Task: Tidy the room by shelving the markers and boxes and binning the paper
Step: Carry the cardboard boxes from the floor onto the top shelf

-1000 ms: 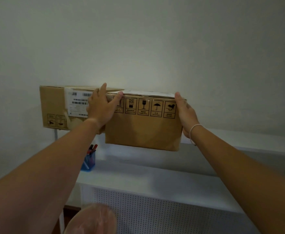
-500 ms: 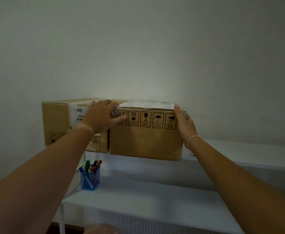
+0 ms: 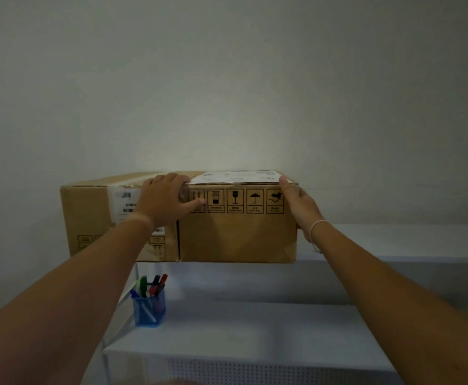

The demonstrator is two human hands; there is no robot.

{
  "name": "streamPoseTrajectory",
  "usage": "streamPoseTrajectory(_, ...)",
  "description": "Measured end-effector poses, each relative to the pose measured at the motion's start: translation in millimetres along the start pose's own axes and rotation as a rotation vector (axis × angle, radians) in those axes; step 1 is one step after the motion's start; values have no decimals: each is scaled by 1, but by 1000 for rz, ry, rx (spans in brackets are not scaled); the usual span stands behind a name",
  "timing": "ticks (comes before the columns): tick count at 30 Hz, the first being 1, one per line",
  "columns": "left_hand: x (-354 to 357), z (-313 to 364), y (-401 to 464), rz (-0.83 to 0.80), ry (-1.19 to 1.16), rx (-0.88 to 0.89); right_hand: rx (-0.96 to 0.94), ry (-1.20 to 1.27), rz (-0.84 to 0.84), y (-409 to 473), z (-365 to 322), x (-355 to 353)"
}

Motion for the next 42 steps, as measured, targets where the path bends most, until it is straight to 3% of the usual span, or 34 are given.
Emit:
streamPoseTrajectory(6, -21, 51, 7, 171, -185, 104, 12, -123, 49, -30, 7, -38)
streamPoseTrajectory(12, -24, 150, 2, 106, -518, 240, 6, -197, 172, -80, 3, -117)
streamPoseTrajectory(20, 9, 336, -73, -227, -887, 386, 123, -400, 434, -231, 12, -263)
streamPoseTrajectory(29, 24, 544, -286, -770, -1130, 655, 463, -469, 809, -472, 56, -398)
streamPoseTrajectory(35, 38, 606, -419, -1092, -1106, 772, 632, -419, 1017, -608, 104, -430)
streamPoseTrajectory(42, 81, 645, -523, -1341, -1026, 739, 845, -280, 1175, -720, 193, -432)
Point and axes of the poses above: each hand's wrist, its own y-axis towards the middle knuckle, its own x-axis out of the palm, z = x × y, the point moved 4 cm from there along y, towards the middle knuckle, and after that the axes turned 2 degrees about z, right-handed, at the moved point
